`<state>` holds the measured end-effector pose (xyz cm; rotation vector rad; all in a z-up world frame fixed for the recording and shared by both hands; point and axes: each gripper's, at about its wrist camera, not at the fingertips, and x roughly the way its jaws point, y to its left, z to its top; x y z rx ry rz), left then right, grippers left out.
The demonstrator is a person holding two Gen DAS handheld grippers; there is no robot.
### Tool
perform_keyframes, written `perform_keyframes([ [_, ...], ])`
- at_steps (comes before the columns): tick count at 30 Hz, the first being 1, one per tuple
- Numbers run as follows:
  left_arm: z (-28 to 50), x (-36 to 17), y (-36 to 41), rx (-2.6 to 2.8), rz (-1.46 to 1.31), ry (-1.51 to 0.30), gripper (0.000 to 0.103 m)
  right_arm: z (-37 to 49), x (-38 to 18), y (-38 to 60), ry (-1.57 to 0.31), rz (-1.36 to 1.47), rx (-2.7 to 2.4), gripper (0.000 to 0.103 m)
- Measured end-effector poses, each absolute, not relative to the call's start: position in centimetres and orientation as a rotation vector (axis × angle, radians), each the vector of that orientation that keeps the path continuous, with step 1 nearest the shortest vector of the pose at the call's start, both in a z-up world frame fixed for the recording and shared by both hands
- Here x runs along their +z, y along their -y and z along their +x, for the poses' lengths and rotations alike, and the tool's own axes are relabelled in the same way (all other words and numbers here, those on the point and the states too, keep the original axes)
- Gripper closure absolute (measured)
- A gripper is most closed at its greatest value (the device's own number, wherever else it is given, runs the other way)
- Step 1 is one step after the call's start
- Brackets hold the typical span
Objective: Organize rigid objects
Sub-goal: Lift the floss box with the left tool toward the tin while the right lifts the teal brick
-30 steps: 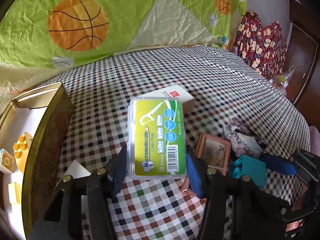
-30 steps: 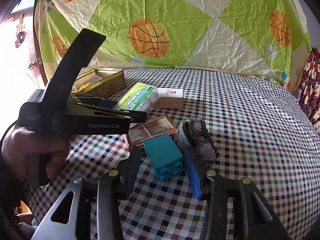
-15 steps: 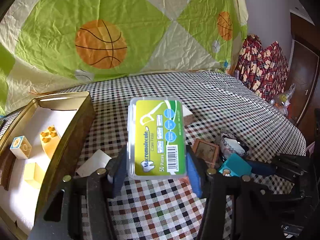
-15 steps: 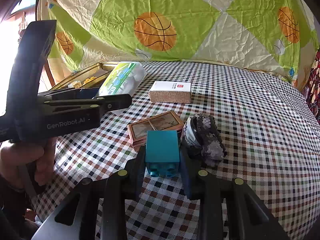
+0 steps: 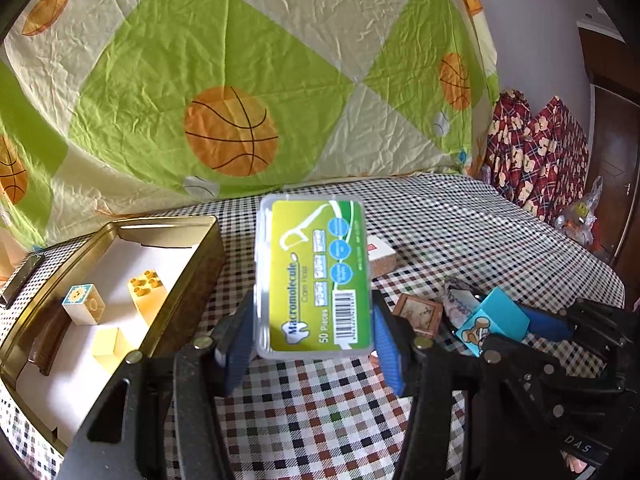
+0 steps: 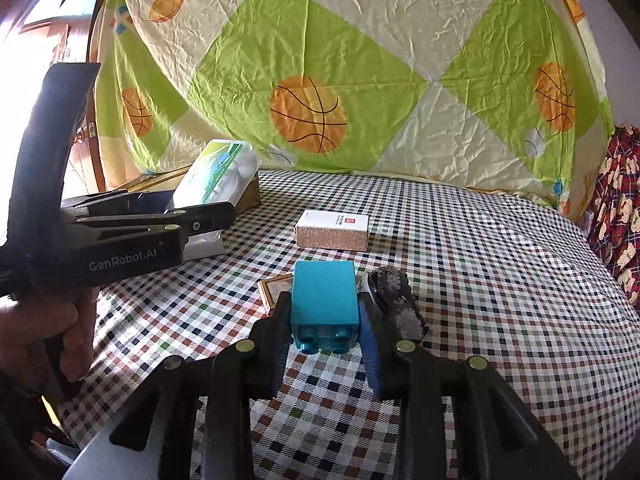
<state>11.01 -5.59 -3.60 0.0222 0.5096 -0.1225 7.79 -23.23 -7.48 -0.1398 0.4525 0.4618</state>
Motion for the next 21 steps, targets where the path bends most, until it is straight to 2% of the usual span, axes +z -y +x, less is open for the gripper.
perform_keyframes([
  [21,8.9,-2.9,4.2,-0.08,-0.017,-0.419,0.05,4.9,-6.8,24.0,-0.27,-0.122,0.398,0.069],
])
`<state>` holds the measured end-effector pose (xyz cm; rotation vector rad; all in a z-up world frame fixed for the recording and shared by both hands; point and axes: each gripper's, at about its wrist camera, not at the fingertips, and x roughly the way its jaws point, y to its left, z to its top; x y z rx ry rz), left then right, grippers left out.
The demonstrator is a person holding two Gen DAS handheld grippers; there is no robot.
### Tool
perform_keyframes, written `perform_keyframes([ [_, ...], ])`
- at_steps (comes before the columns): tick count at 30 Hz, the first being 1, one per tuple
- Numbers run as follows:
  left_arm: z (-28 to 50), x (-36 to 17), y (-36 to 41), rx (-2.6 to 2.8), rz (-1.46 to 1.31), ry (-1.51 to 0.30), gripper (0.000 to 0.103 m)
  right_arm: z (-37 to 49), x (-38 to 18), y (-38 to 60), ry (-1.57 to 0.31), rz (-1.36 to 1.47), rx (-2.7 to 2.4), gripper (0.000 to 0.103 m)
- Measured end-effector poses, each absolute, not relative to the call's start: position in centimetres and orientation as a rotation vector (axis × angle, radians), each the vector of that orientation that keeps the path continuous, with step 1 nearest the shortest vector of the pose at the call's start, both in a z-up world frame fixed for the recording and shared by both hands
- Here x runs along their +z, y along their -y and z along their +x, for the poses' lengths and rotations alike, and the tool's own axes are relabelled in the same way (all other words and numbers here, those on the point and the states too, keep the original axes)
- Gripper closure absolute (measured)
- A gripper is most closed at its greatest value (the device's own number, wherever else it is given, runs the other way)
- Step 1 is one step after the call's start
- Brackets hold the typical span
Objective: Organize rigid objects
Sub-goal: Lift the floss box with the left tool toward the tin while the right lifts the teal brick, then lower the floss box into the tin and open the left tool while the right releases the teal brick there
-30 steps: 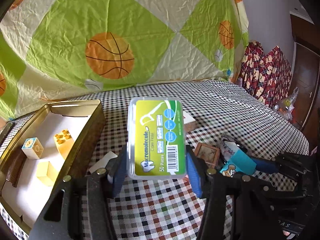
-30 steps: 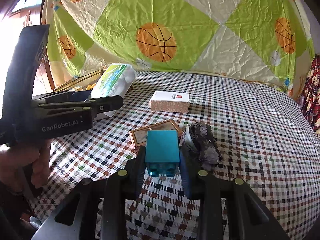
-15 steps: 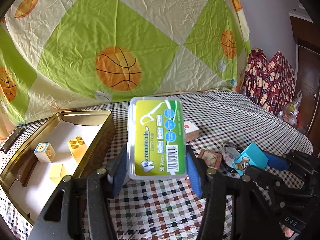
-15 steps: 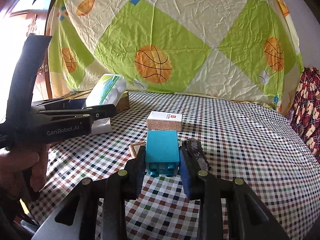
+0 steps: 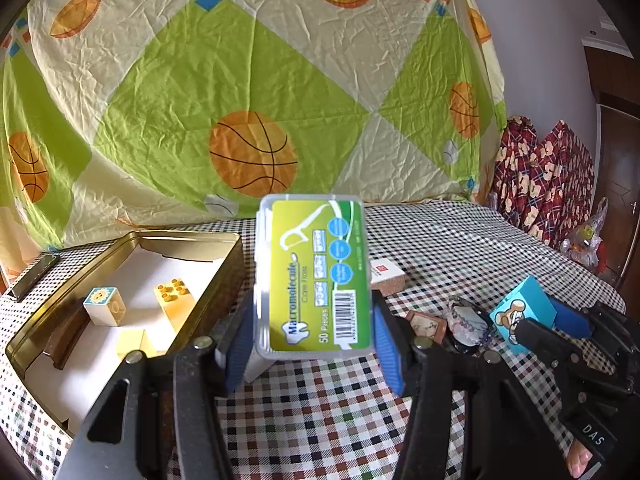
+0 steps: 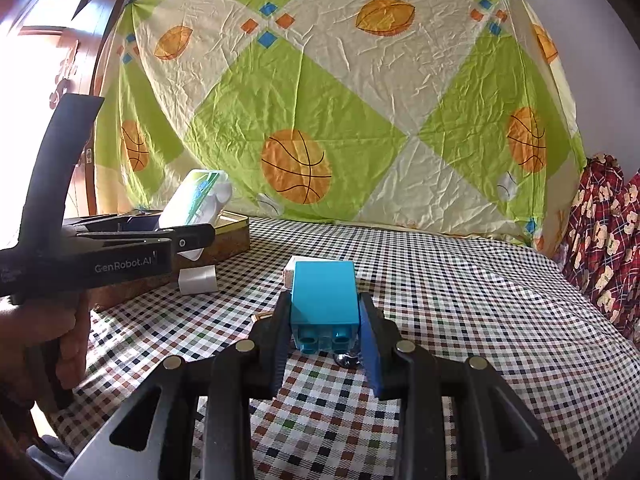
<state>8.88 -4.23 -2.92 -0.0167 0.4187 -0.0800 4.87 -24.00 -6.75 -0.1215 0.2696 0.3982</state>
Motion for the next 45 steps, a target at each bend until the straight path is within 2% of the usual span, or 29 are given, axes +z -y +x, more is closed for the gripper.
perform_keyframes([
  [12,6.7,-1.1,-2.0,-0.024,-0.088,-0.409,0.05,5.1,-3.2,17.9,-0.265,-0.19,0.525,0.069],
  [22,8.0,-1.2,-10.3,0.073,-0.124,-0.516,0.05,8.5,-0.7,7.3,-0.35,-0.233,0.712,0.069],
  [31,10.7,-3.7,-14.2,0.118,-0.112,-0.656,0.05,11.8,-2.3,-1.2,-0.454,-0.314,0.756,0.069],
  [45,12.3,-6.2,-16.1,0.148,-0.1,-0.762,0.05,15.4,-4.4,-3.6,-0.557,-0.304,0.747,0.068],
])
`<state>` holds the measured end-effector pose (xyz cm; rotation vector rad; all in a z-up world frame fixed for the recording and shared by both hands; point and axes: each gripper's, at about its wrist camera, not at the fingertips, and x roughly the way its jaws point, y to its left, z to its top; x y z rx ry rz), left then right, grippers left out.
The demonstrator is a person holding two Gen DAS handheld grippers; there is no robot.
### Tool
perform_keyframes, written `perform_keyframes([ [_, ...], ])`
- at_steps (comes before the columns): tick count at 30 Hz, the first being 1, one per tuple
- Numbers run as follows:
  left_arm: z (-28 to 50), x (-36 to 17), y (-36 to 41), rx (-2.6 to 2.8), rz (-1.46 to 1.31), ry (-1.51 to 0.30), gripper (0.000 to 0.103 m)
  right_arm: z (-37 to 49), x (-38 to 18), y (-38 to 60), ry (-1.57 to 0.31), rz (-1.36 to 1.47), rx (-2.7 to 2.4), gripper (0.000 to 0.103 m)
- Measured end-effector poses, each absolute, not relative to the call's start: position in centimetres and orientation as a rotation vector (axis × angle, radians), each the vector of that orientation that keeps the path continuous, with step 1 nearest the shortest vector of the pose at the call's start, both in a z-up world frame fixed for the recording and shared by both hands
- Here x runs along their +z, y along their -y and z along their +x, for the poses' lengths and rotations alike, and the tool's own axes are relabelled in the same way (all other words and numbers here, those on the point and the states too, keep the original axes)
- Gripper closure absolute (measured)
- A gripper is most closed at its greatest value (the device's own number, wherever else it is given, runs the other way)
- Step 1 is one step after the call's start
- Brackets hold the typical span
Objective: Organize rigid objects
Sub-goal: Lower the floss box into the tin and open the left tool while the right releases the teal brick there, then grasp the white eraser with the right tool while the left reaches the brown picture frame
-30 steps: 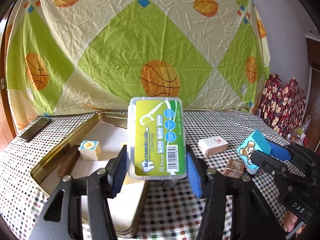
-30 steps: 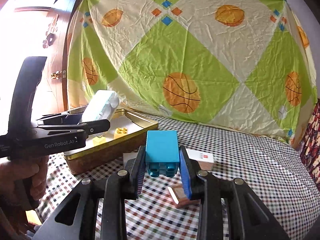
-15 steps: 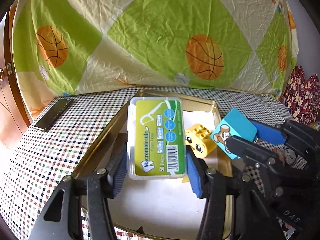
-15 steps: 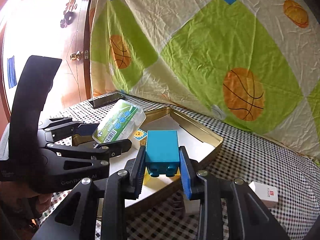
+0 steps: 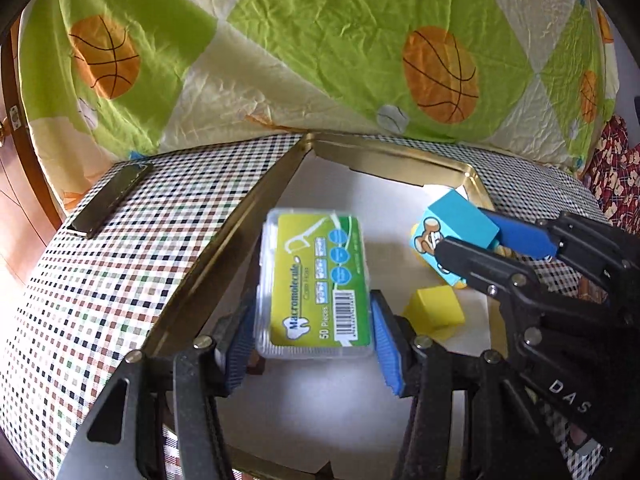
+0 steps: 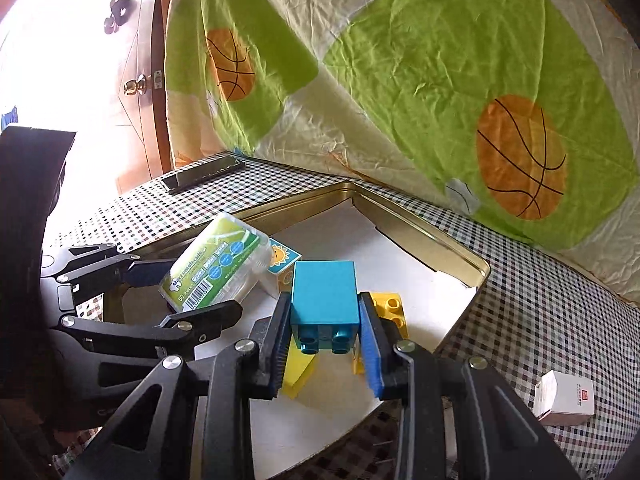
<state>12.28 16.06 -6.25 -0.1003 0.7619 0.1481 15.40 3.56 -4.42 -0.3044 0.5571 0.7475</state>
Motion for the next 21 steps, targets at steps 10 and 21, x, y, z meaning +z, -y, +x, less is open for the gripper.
perform_keyframes([
  [10,7.5,-4.4,-15.5,0.185,-0.234,-0.578,0.001,13.0,-4.0,4.9,-0.5,-0.258,0.664,0.036],
  [21,6.6,-4.7,-13.0,0.2,-0.233,-0.556,0.0,14.2,-7.0,6.6,-0.599,-0.291,0.623,0.033],
])
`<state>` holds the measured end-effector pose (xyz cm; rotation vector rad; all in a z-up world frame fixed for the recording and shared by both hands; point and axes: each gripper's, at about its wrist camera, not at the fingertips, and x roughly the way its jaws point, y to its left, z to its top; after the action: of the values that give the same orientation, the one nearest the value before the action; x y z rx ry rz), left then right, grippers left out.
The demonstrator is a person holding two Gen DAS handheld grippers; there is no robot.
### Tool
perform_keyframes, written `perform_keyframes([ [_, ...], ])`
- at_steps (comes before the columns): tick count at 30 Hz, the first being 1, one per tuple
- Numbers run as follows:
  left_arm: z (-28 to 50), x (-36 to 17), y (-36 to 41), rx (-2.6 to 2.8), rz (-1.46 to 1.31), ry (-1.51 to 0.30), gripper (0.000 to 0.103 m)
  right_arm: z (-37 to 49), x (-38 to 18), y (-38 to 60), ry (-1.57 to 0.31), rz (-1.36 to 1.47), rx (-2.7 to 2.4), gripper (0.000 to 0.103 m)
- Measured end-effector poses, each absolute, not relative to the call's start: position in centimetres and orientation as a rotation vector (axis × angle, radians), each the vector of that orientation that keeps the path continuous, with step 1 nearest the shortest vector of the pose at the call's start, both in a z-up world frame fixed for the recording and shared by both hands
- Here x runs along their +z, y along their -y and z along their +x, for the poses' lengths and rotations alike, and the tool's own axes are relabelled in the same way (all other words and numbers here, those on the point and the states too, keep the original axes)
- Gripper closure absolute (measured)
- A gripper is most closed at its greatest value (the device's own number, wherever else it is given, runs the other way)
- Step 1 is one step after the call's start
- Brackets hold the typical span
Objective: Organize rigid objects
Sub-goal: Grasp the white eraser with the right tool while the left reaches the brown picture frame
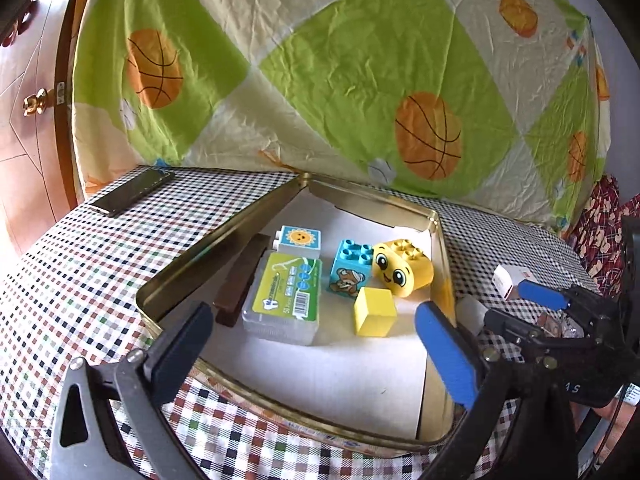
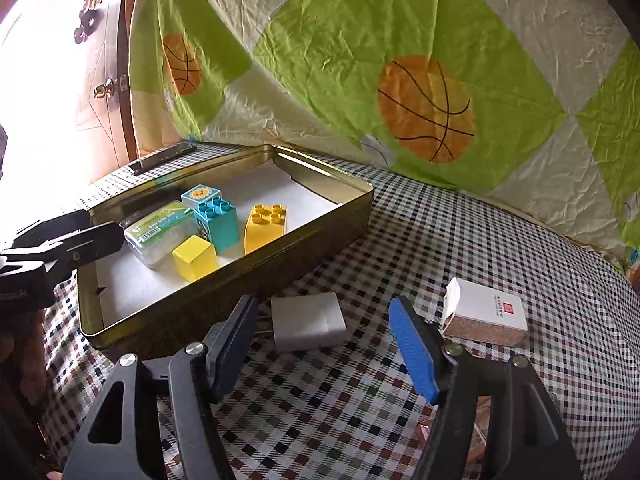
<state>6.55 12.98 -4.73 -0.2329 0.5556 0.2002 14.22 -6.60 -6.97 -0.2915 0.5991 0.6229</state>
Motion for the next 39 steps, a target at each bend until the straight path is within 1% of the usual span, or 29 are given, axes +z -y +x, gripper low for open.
perform_keyframes([
  [5,7.1,-5.3,-13.3,0.208,-0.243,-0.587,0.0,16.1,-9.0,4.7,-0.721,-0.319,0.642,0.033],
  [8,7.1,-5.3,-13.3,0.211,-0.244,-0.584,0.0,16.9,-9.4,4.6,-0.752,-0.307,0.639,0.034],
  [9,7.1,-5.3,-13.2,0.212,-0.24,-0.585,0.0,17.1,-9.4,4.7,-0.758,-0.296,0.645,0.046],
  [10,7.1,-5.2,-13.1,0.212,-0.236,-0.584,0.0,17.1,-9.3,4.9,-0.761,-0.283,0.652,0.054],
  [13,7.0,-4.8,-12.6,0.204,-0.229,-0.575,0.0,16.3,-9.2,5.2,-0.746,-0.301,0.645,0.054],
  [17,6.9,-3.7,-11.0,0.176,-0.214,-0.556,0.0,14.2,-7.9,6.9,-0.667,-0.283,0.623,0.054],
  [25,8.5,-2.8,-4.3,0.067,-0.141,-0.561,0.0,11.7,-5.4,16.3,-0.52,-0.177,0.446,0.054],
  [32,10.8,-4.0,3.0,-0.067,-0.062,-0.621,0.001,12.5,-5.5,23.6,-0.535,-0.078,0.309,0.054],
  [39,13.8,-5.5,8.7,-0.185,-0.003,-0.719,0.001,14.0,-6.1,26.6,-0.584,-0.033,0.231,0.054],
])
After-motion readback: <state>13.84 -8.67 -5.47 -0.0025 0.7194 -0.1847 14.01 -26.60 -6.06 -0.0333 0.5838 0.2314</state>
